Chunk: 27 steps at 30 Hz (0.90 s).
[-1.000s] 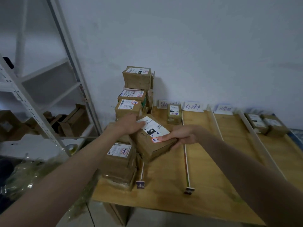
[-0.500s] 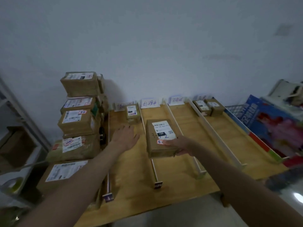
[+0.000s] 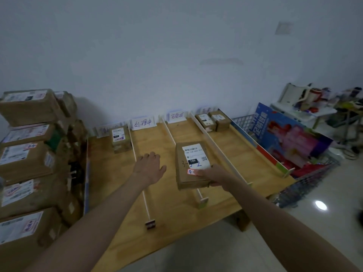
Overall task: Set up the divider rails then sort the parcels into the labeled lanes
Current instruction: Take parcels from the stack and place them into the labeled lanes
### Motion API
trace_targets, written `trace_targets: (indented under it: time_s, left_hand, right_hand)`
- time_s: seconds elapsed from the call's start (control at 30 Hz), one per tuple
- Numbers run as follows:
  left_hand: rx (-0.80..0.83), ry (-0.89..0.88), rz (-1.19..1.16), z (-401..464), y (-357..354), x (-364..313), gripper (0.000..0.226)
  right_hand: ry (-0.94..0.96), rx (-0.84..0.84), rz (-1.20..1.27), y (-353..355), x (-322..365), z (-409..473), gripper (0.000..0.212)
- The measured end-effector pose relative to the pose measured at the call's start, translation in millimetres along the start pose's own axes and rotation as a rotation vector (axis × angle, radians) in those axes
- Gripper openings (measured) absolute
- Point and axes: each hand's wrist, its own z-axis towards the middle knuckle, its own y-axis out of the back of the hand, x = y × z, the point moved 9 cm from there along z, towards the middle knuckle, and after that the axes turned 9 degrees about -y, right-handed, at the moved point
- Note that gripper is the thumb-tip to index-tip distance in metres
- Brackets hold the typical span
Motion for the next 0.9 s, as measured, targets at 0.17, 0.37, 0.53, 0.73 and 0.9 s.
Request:
trace_targets:
  time_s: [0.17,0.37,0.53,0.73,0.9]
  left_hand:
    - [0.026,-0.022,-0.001,30.5,-7.1,-68.5,0.059]
    - [0.046,-0.025,0.015,62.3,-11.4,-146.5,0.057]
    - [0.083,-0.03,0.026,87.5,-20.6,-197.1,0.057]
    - [0.074,-0.06,0.022,134.7,-20.8,-231.4,0.058]
    - [0.069,-0.06,0.015,192.0,-23.7,-237.9,0.057]
  right_hand:
    - [-0.008,-0.021,0.033,61.8,-32.7,7.5,0.027]
    - [-0.026,-0.042,0.092,134.0,-69.4,28.9,0.037]
    - [-0.051,-0.062,0.115,179.5,-99.1,53.0,0.064]
    - [-0.063,-0.075,0.148,224.0,-108.0,89.2,0.048]
    - [-0.067,-0.097,0.135,255.9,-99.7,141.1,0.062]
